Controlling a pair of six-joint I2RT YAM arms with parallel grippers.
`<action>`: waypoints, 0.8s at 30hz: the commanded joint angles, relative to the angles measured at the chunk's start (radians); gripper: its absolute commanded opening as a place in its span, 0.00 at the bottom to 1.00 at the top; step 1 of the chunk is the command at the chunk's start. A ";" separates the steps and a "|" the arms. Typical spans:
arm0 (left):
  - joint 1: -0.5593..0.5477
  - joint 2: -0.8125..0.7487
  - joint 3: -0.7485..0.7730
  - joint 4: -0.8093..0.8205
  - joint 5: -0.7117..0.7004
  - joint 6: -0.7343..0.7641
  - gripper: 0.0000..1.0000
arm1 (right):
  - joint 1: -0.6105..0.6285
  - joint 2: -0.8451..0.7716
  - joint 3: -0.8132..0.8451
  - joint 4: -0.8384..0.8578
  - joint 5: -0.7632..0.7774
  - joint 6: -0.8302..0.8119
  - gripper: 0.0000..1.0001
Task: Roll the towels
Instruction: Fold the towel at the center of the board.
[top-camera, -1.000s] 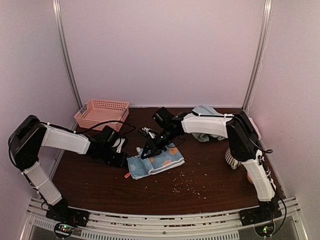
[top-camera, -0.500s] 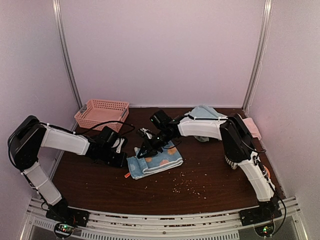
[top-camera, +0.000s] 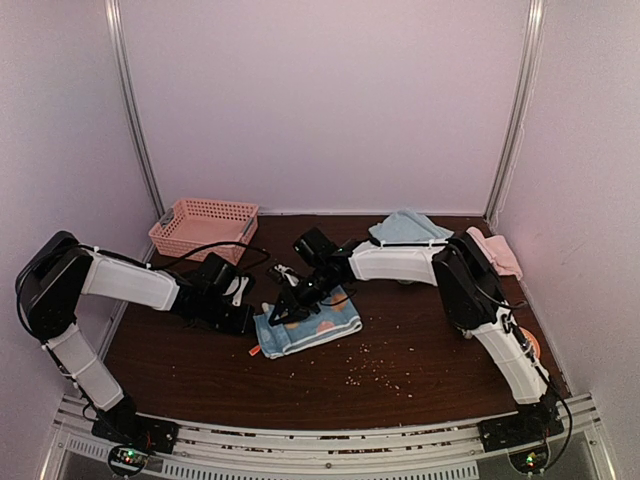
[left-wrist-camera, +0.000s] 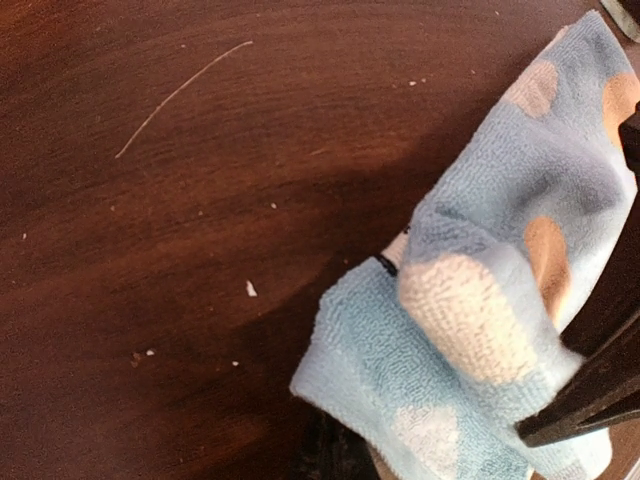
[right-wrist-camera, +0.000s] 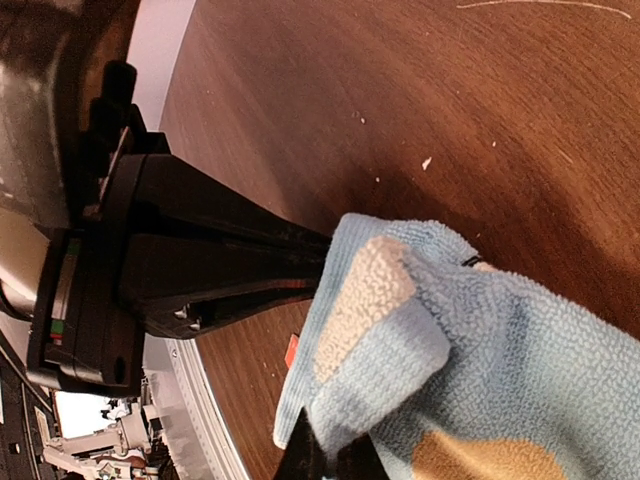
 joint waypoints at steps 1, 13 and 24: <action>-0.005 0.034 -0.046 -0.075 0.018 -0.009 0.00 | 0.016 0.038 0.033 0.029 -0.014 0.015 0.00; -0.006 -0.019 -0.064 -0.083 0.001 -0.023 0.00 | 0.014 0.027 0.075 -0.012 -0.045 -0.055 0.40; -0.006 -0.295 -0.009 -0.214 -0.140 -0.043 0.00 | -0.003 -0.137 -0.019 -0.121 0.015 -0.234 0.44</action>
